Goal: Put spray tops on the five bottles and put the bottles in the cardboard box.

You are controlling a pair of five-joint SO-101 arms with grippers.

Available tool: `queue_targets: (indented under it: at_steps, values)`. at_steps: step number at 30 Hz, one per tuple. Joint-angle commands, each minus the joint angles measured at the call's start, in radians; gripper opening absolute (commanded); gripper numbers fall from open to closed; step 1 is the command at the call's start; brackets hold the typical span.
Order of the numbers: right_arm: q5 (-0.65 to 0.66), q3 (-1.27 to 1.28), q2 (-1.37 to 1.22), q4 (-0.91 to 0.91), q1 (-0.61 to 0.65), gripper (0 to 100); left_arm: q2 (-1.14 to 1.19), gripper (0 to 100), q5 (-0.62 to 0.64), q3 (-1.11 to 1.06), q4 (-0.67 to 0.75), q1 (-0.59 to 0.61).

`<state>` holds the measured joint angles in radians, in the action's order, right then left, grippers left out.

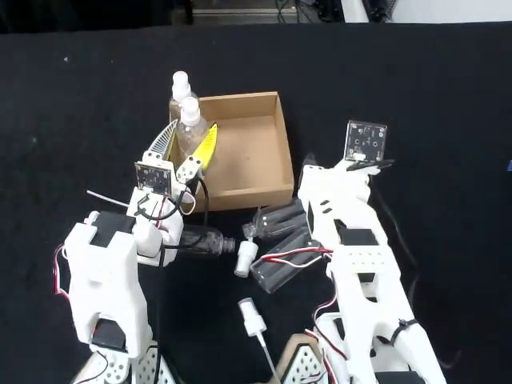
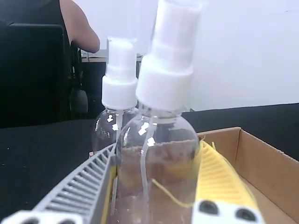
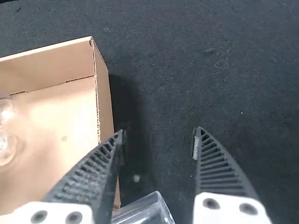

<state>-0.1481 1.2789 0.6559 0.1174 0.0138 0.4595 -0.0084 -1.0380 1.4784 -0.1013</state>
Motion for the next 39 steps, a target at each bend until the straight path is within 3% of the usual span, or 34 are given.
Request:
queue_targets:
  at_steps: [1,9,14,23,30,39]
  values:
    - [-0.003,-0.013,0.027,-0.029,-0.02,20.8,0.0,23,-0.006,0.035,0.012,-0.004]
    - [-0.003,-0.013,0.027,-0.029,-0.02,20.8,0.0,23,-0.006,0.036,0.011,0.001]
    - [-0.003,-0.013,0.027,-0.029,-0.02,20.8,-0.032,23,0.0,0.068,-0.163,0.004]
    - [-0.003,-0.013,0.027,-0.029,-0.02,20.8,-0.169,23,0.002,0.051,-0.315,0.008]
    - [-0.003,-0.013,0.027,-0.029,-0.021,20.8,-0.17,34,0.002,0.041,-0.33,0.018]
    - [-0.003,-0.013,0.027,-0.029,-0.021,20.8,-0.18,35,-0.005,0.033,-0.328,0.019]
